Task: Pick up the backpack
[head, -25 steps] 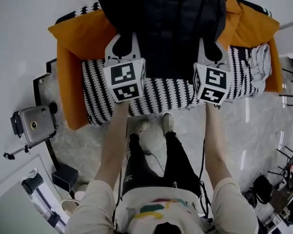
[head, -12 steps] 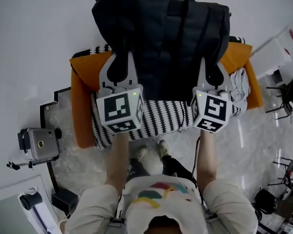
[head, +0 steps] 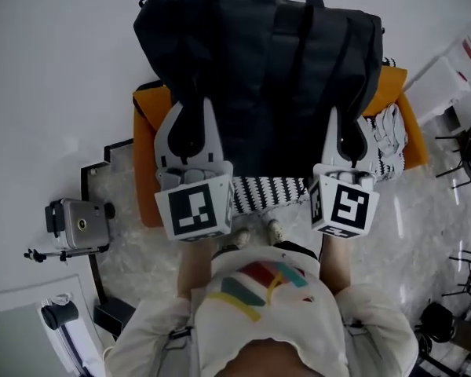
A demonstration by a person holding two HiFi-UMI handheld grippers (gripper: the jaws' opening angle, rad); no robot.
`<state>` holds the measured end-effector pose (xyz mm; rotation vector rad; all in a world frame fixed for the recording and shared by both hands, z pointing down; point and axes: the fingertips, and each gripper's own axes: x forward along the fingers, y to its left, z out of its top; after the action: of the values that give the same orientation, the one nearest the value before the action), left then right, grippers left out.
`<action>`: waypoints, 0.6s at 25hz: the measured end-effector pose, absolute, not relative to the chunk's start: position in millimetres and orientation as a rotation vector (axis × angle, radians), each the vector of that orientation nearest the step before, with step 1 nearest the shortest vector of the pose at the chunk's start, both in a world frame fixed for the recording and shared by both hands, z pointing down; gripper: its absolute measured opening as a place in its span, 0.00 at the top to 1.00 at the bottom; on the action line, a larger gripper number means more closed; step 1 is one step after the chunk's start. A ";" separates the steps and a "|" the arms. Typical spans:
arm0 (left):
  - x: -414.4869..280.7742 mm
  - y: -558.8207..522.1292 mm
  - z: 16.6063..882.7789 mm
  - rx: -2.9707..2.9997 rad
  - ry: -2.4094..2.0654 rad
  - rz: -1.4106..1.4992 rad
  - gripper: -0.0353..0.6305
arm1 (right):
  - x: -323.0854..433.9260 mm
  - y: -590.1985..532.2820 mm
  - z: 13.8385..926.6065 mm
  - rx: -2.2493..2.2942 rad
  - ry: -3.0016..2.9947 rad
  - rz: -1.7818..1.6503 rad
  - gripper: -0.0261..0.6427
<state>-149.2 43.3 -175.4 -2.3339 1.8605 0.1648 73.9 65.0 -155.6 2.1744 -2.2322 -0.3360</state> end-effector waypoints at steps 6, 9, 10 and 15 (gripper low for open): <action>-153.8 63.8 -179.0 -2.315 1.872 0.142 0.85 | 70.0 88.8 -150.0 2.169 -2.270 -0.290 0.86; -152.2 64.9 -178.2 -2.316 1.878 0.141 0.85 | 70.7 89.3 -151.0 2.164 -2.278 -0.283 0.86; -151.8 65.9 -178.2 -2.315 1.878 0.137 0.85 | 71.2 90.2 -150.6 2.168 -2.278 -0.283 0.86; -149.3 70.3 -181.5 -2.300 1.856 0.145 0.85 | 73.6 95.3 -151.1 2.187 -2.273 -0.294 0.86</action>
<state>-149.3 70.3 -181.5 -2.2997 1.8559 0.1454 73.6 95.3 -151.1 2.1865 -2.2733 -0.2944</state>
